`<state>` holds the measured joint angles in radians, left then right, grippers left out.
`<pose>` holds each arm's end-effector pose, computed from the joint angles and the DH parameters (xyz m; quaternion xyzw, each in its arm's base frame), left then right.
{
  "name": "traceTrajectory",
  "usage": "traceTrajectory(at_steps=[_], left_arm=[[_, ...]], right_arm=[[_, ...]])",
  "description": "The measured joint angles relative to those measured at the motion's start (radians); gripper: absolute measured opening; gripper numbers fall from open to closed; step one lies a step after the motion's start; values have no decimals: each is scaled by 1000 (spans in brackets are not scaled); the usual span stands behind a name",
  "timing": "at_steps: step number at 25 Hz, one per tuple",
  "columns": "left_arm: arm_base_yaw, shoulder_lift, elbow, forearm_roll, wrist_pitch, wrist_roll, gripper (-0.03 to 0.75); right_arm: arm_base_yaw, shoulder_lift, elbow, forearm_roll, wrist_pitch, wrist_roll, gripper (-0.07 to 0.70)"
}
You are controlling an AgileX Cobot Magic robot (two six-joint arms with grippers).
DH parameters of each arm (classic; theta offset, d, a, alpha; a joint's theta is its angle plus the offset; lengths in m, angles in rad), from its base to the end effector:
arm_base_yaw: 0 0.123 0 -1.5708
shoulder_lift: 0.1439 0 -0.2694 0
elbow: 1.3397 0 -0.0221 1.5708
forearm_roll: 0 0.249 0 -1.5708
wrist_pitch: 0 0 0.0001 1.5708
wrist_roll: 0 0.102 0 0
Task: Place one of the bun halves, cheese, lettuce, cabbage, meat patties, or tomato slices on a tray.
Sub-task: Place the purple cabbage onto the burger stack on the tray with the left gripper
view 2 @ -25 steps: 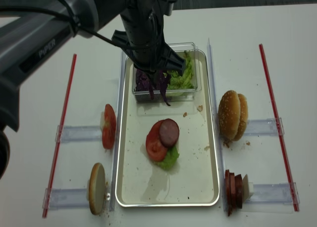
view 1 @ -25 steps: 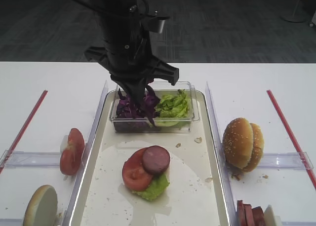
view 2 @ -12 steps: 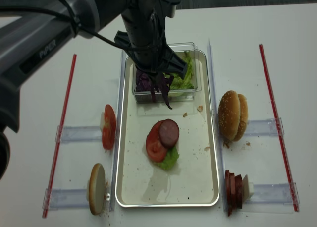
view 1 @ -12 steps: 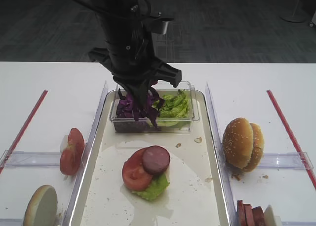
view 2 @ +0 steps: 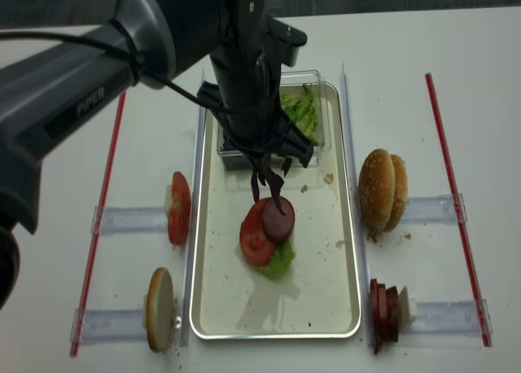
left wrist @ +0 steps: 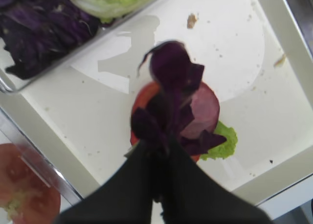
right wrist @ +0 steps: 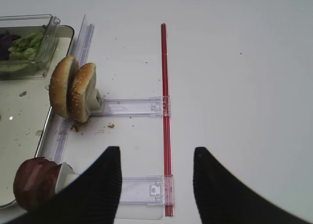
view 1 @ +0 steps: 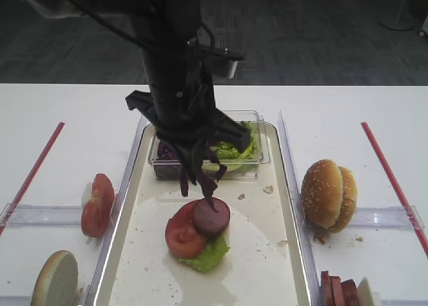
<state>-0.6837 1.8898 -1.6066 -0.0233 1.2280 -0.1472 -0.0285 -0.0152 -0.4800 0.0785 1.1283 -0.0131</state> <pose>0.2960 -0.2441 0.2363 0.2613 0.9624 -0.0399 0.0626 0.0158 0.0068 0.2602 0.0040 0.8709 0.0289 0.4906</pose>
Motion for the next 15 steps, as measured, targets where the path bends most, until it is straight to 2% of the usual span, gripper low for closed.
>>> traceTrajectory(at_steps=[8, 15], left_arm=[[-8, -131, 225, 2, -18, 0, -7], [-8, -147, 277, -48, -117, 13, -7]], right_arm=[[0, 0, 0, 0, 0, 0, 375], [0, 0, 0, 0, 0, 0, 375]])
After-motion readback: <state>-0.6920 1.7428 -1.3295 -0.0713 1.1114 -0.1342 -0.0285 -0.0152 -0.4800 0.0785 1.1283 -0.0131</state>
